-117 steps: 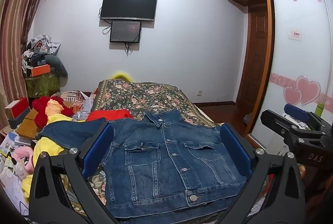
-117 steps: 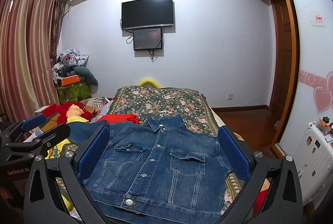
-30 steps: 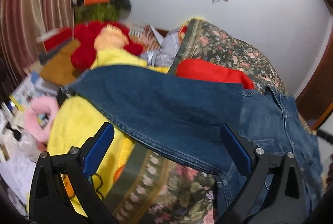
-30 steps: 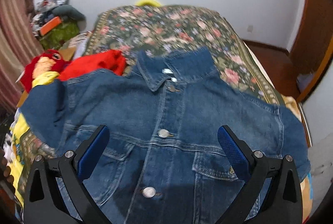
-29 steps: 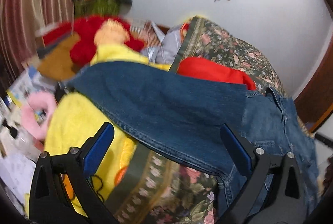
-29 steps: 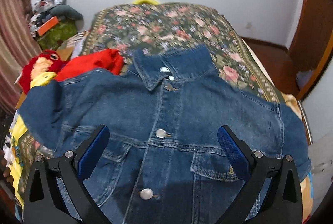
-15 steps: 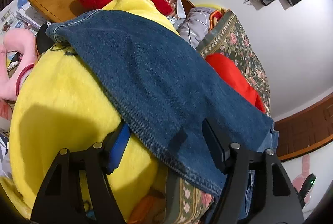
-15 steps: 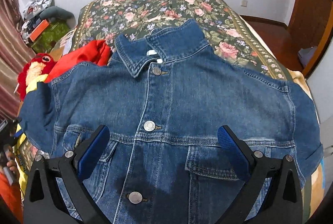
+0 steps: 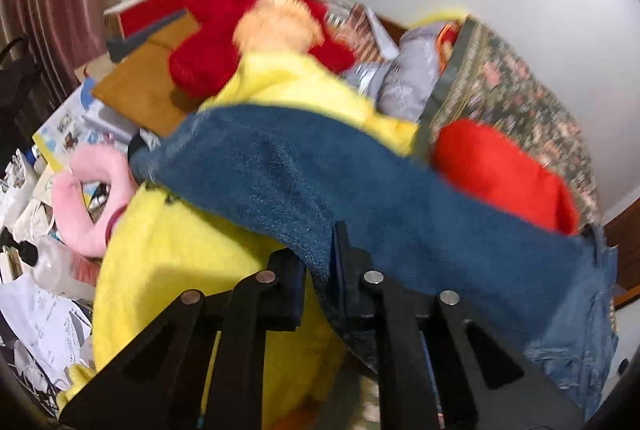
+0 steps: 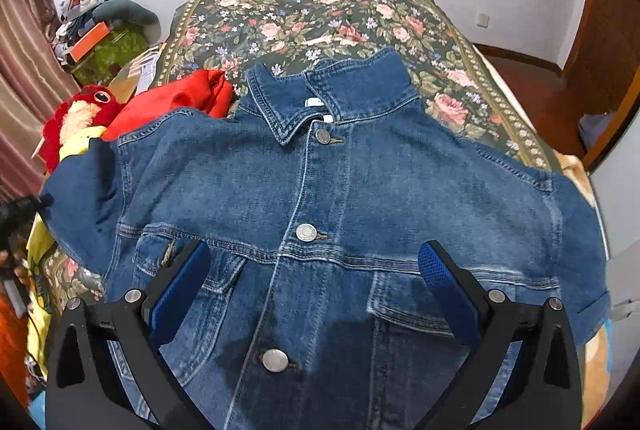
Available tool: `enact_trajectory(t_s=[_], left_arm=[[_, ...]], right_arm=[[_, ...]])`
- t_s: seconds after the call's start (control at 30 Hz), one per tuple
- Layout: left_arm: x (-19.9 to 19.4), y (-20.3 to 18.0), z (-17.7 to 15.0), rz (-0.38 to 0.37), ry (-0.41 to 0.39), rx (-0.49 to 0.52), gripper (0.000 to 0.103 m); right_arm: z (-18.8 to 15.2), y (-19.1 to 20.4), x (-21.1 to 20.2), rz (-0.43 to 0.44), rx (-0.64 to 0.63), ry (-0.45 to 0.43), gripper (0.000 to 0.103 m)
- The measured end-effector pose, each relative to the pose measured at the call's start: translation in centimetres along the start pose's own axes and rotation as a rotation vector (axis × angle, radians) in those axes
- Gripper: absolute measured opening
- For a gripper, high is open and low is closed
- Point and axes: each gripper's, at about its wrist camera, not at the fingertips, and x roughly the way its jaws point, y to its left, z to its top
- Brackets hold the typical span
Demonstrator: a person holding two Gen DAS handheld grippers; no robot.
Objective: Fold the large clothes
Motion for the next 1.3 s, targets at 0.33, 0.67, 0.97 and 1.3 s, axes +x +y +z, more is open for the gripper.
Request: enact_trajectory(t_s=[0.33, 0.67, 0.97, 1.3], left_arm=[[-9.6, -9.0, 1.2, -0.101, -0.227, 0.213, 0.008], [-14.4, -21.2, -3.6, -0.35, -0.208, 0.441, 0.008], [-11.3, -29.1, -11.4, -0.471, 0.024, 0.604, 0.008], [-7.8, -33.4, -19.9, -0.403, 0.187, 0.762, 0.009]], right_arm=[[-0.8, -1.5, -3.3, -0.002, -0.023, -0.056, 0.103], [-1.9, -3.4, -5.5, 0.012, 0.01, -0.089, 0.103], [-3.3, -5.0, -6.1, 0.008, 0.027, -0.082, 0.103], [-4.1, -5.4, -6.8, -0.023, 0.01, -0.086, 0.103]])
